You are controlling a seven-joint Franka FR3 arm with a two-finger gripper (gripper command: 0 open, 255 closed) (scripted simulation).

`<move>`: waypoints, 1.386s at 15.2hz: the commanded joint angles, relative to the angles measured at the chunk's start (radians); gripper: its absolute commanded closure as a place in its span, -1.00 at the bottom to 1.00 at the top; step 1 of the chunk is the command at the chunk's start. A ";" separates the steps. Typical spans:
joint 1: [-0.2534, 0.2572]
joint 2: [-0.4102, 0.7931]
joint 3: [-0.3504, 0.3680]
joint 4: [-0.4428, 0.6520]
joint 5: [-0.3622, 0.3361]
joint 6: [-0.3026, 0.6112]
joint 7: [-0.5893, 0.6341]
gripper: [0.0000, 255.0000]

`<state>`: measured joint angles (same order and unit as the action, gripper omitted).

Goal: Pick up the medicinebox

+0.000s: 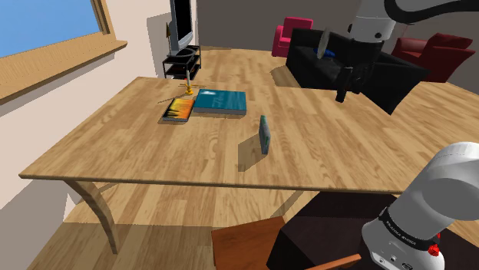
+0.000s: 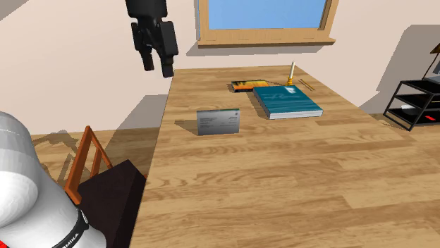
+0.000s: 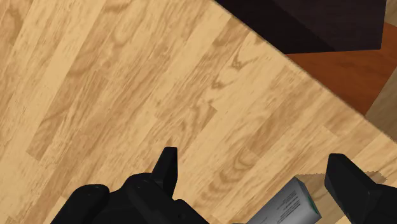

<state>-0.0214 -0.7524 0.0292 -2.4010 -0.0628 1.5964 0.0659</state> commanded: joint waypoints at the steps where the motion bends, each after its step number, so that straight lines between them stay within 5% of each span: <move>1: 0.000 0.000 0.000 0.000 0.000 0.000 0.000 -1.00; 11: -0.040 0.299 0.106 0.000 0.053 0.321 0.296 -1.00; 21: -0.084 0.677 0.166 0.155 0.006 0.563 0.592 -1.00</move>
<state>-0.1026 -0.1221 0.1898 -2.2666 -0.0480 2.1322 0.6209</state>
